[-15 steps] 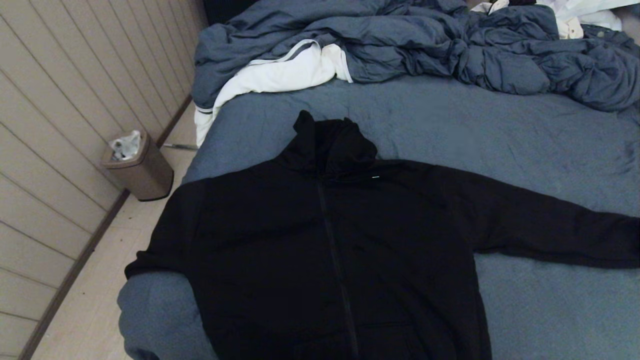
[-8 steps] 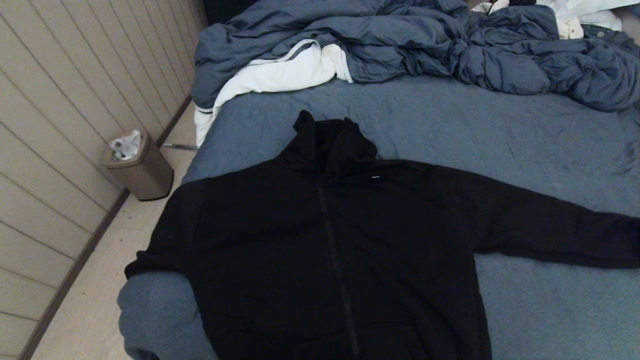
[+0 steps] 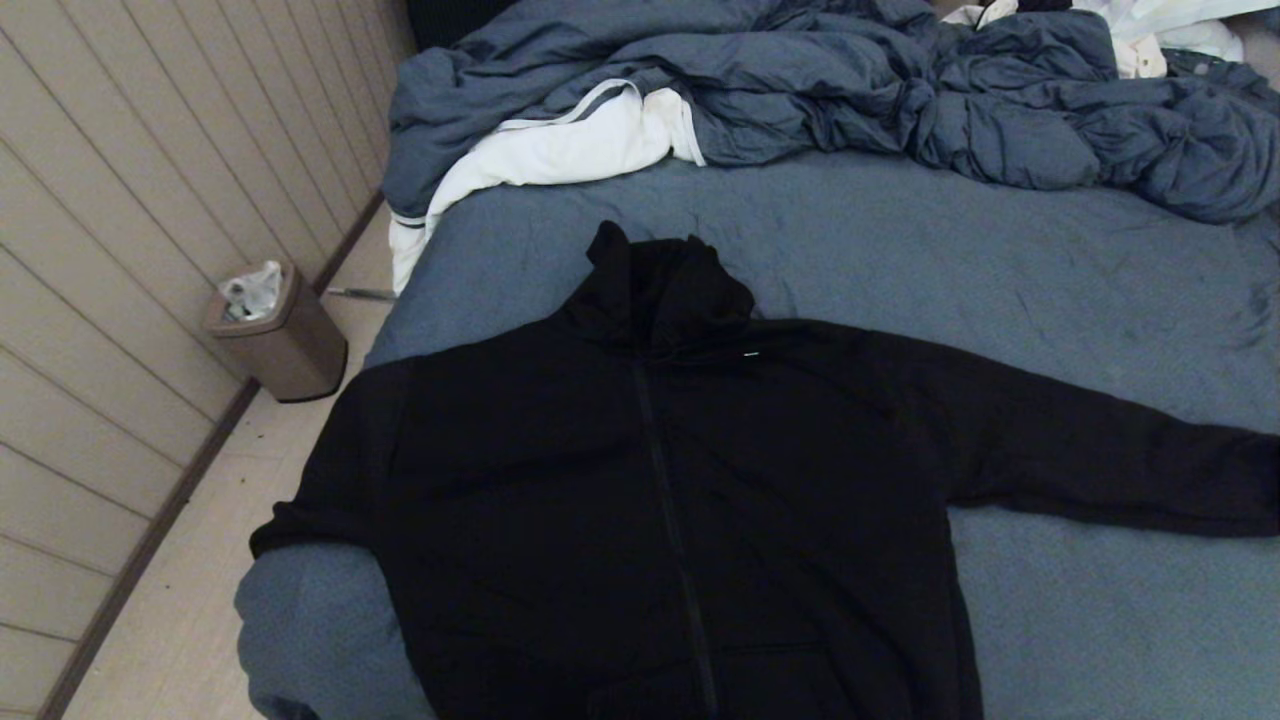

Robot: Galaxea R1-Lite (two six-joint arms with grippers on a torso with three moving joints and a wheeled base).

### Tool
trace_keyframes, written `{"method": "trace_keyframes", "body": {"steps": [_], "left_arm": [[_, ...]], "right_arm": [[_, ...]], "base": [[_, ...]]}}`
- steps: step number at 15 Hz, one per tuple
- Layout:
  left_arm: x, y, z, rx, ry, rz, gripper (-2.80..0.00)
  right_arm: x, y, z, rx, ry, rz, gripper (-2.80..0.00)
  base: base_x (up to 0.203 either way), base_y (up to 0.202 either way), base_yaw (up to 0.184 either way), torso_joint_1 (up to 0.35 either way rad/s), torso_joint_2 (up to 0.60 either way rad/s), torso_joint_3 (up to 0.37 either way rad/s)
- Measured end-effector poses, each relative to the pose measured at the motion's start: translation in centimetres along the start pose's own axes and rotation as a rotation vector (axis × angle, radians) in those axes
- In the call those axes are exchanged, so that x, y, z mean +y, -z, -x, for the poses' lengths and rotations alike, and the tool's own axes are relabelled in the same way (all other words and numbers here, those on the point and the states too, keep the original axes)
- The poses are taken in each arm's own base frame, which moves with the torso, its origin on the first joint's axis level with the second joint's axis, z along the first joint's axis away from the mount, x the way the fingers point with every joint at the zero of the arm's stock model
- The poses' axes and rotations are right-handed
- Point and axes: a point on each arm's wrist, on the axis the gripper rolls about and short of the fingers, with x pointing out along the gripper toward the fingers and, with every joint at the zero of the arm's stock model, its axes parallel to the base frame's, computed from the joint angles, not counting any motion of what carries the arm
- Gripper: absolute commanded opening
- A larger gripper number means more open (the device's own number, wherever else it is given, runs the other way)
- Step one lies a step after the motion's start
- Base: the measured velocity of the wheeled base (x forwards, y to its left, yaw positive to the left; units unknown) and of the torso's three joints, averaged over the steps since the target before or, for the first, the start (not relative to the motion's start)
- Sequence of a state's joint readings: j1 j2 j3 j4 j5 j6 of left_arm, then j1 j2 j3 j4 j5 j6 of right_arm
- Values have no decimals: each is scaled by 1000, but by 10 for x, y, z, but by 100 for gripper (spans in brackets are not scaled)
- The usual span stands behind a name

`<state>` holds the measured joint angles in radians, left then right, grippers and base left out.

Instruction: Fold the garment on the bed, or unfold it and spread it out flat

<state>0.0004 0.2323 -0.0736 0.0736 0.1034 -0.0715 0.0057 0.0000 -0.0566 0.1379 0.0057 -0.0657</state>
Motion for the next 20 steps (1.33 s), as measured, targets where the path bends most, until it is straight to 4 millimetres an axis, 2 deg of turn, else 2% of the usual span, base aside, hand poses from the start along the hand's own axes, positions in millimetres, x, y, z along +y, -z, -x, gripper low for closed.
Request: {"method": "trace_keyframes", "body": {"steps": [5,7,13,20], "left_arm": [[1,7,14,-127,37,7,-280],[1,12,16,-146,53,10,-280],[1,18,16,-158,80,68,-280],[0,18,12,-235,100,11,-280]], "right_arm": [[0,0,-1,-18,1,0,-280],[0,-1,-4,-77,-1,12,-280],[0,1,-5,-82,-2,-20,-280],[0,1,-5,-82,-2,-23,-280]], "base": [[0,0,0,0,0,0],[0,0,0,0,0,0],[0,0,0,0,0,0],[0,0,0,0,0,0]]}}
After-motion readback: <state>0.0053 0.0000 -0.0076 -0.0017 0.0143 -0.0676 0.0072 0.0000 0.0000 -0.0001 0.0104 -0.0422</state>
